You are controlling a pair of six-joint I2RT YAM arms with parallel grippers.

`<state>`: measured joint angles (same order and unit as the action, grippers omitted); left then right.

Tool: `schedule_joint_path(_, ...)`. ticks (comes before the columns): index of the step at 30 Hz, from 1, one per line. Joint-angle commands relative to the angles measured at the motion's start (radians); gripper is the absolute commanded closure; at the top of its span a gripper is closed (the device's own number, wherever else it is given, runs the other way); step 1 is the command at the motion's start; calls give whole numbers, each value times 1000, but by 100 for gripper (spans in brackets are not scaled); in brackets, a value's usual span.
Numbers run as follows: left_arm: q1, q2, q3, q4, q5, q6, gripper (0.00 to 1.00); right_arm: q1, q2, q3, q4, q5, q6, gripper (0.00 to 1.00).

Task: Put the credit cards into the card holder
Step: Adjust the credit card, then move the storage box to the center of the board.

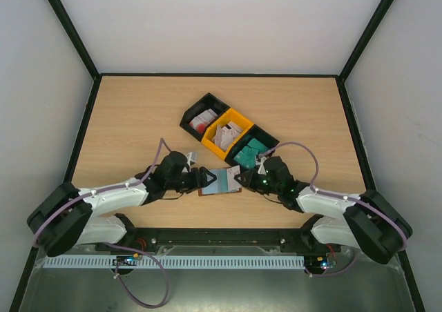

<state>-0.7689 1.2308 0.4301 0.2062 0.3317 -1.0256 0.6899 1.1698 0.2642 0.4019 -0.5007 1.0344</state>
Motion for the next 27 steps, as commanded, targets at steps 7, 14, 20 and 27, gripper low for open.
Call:
schedule_joint_path(7, -7, 97, 7, 86, -23, 6, 42, 74, 120, 81, 4, 78, -105, 98)
schedule_joint_path(14, -6, 136, 26, -55, -41, 81, 43, 175, 163, 190, -156, 271, -143, 98)
schedule_joint_path(20, -6, 147, 26, -127, -85, 91, 44, 223, 228, 246, -248, 366, -150, 98)
schedule_joint_path(27, -2, 102, 20, -253, -184, 119, 44, 264, 206, 307, -424, 535, -102, 98)
